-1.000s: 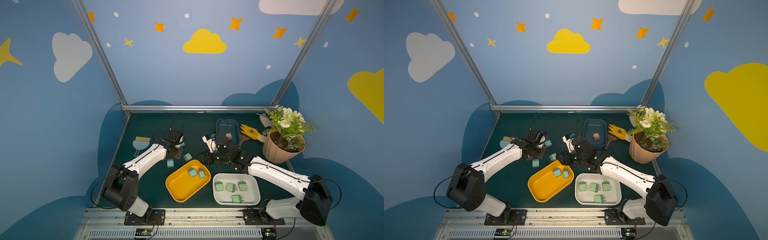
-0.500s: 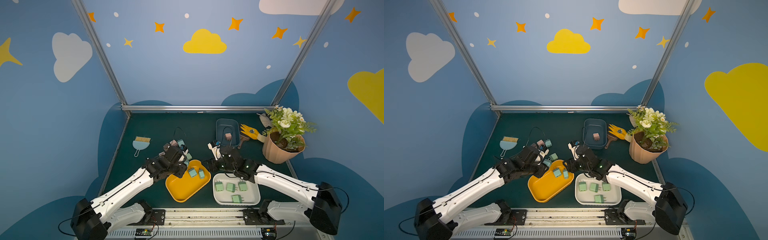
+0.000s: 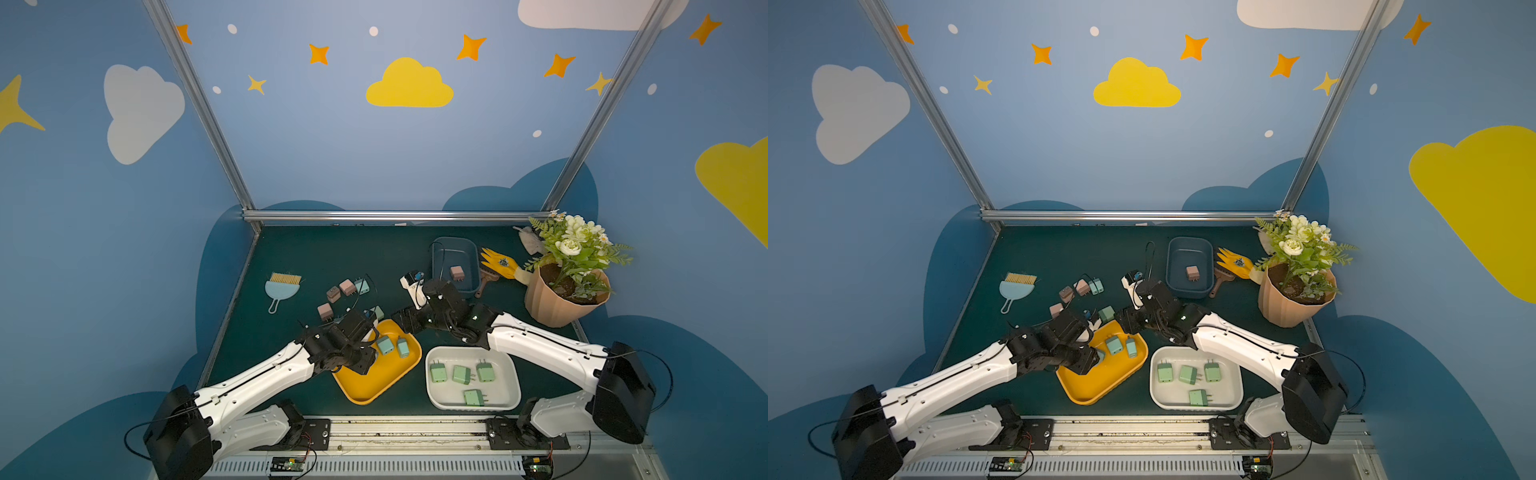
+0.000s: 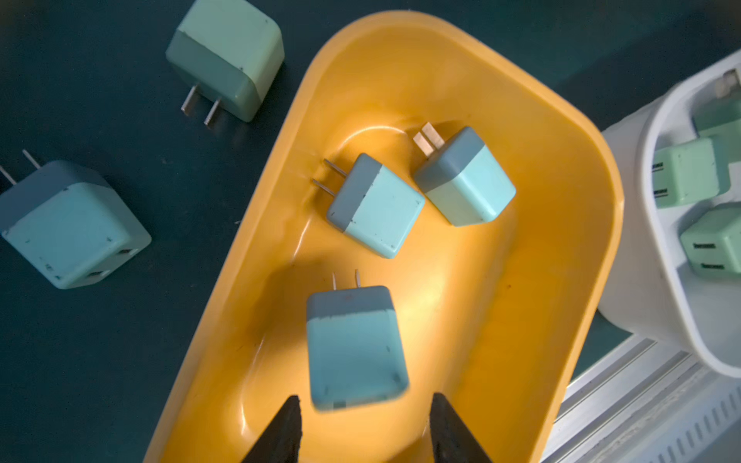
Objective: Place the plugs by color into the storage box
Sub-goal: Place the plug in the storage box.
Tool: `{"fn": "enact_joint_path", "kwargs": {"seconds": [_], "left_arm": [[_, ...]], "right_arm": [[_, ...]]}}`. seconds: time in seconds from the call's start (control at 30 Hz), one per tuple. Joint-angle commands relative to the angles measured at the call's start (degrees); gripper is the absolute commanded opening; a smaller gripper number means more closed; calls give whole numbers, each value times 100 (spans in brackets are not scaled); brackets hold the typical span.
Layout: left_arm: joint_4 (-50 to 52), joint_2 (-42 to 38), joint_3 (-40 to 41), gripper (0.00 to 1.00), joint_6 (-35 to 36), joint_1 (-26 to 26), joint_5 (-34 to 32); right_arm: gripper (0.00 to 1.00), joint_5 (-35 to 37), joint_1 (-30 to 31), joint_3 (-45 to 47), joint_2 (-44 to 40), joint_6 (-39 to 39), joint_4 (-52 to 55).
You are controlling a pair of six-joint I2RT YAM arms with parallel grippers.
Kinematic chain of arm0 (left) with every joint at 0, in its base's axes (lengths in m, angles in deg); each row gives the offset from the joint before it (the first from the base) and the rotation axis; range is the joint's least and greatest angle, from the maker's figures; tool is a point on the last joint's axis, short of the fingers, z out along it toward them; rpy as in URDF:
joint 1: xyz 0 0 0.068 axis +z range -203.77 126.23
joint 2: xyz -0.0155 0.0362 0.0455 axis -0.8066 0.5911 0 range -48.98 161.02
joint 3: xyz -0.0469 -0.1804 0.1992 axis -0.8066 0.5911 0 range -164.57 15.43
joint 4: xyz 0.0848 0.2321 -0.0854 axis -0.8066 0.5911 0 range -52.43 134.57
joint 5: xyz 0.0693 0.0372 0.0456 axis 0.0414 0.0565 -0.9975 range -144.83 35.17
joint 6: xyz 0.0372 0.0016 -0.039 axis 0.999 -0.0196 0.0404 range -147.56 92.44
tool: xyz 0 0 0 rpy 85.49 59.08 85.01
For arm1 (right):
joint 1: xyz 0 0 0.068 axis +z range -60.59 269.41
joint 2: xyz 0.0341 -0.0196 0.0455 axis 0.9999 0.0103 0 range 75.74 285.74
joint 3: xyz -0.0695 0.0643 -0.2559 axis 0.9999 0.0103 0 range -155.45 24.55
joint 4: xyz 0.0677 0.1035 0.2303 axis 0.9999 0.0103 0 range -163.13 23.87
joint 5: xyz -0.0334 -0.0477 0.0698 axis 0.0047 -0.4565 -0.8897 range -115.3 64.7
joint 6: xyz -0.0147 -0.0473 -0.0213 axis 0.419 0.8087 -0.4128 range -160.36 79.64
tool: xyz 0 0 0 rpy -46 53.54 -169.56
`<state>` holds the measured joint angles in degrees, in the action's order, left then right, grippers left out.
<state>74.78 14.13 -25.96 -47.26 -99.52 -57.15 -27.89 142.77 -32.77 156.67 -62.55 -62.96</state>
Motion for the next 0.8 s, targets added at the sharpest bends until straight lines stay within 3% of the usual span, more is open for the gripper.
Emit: {"fn": "enact_joint_path", "kwargs": {"seconds": [0.0,0.3,0.53,0.77], "left_arm": [[25,17,51,60,37,-12,-2],[-10,65,56,64,70,-20,-187],[-158,-35,126,68,113,7,-818],[-549,-276,87,79,603,232,-1297]], "right_arm": [[63,121,34,-80,63,-6,21],[64,61,34,-271,324,106,111],[67,94,25,-652,681,246,340],[70,307,2,-1296,1188,473,734]]}}
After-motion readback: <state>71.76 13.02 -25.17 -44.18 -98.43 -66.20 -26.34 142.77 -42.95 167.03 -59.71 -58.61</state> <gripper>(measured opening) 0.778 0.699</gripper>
